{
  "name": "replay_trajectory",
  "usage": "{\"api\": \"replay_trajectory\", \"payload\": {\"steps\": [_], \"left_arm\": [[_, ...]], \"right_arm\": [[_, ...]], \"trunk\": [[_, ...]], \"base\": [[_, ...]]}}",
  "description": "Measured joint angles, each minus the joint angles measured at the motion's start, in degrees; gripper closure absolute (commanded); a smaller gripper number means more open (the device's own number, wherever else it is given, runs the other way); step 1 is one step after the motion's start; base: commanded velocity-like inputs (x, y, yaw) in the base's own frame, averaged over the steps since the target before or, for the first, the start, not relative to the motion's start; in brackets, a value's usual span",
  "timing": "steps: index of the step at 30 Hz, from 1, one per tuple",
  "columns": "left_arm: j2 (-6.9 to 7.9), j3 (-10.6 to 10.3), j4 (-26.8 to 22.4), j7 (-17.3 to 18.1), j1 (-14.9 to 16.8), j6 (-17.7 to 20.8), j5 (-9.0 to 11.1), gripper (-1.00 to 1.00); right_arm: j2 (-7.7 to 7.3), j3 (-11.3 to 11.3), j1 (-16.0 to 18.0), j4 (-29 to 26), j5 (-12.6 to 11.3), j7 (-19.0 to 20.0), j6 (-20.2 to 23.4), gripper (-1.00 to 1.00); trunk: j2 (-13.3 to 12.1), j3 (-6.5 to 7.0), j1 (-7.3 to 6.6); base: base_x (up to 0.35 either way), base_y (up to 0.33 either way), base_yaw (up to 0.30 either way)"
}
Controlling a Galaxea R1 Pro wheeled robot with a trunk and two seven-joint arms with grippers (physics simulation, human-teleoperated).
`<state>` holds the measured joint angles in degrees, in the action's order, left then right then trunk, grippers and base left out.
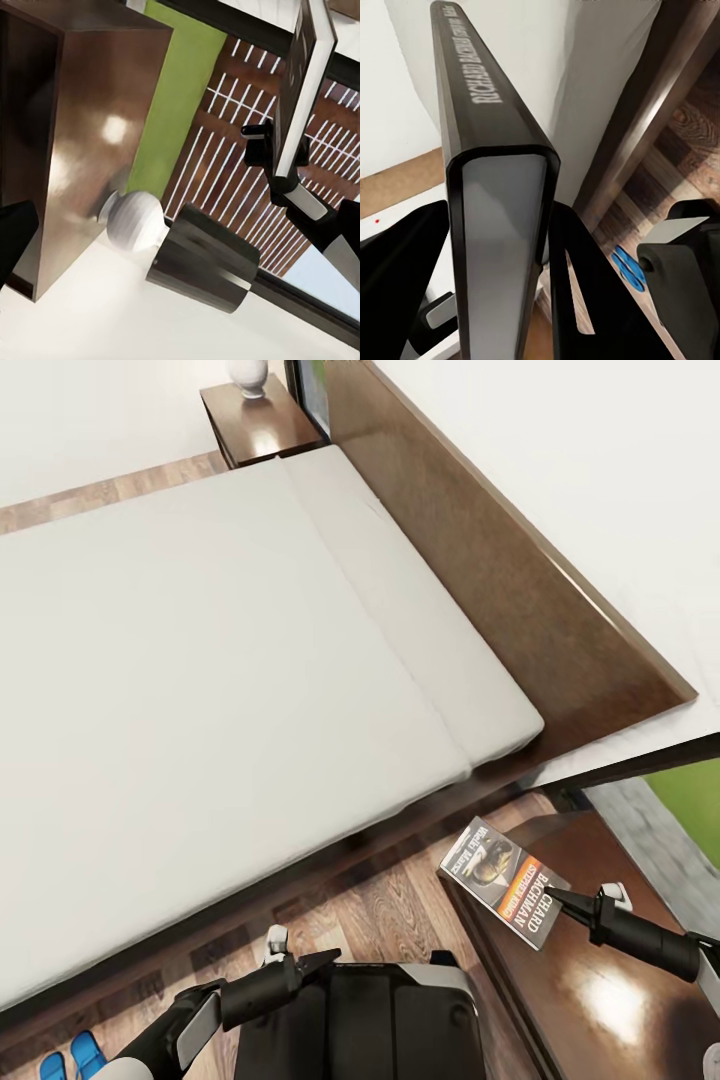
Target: In the bedroom, move the book from the bed onto either nightstand, and place the two sandals side by side next to the bed.
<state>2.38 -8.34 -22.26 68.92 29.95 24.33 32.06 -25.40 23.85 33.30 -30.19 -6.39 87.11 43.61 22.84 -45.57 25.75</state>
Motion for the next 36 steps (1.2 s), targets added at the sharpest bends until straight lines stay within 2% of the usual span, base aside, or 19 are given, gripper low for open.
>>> {"api": "replay_trajectory", "payload": {"steps": [8, 36], "left_arm": [[0.02, 0.0, 0.0, 0.0, 0.0, 0.0, 0.0, -1.00], [0.02, 0.0, 0.0, 0.0, 0.0, -0.1, 0.0, -1.00]], "right_arm": [[0.00, 0.0, 0.0, 0.0, 0.0, 0.0, 0.0, 1.00], [0.09, 0.0, 0.0, 0.0, 0.0, 0.0, 0.0, 1.00]], "trunk": [[0.0, 0.29, 0.00], [0.0, 2.86, 0.00]], "base": [[0.000, 0.000, -0.001], [0.000, 0.000, 0.000]]}}
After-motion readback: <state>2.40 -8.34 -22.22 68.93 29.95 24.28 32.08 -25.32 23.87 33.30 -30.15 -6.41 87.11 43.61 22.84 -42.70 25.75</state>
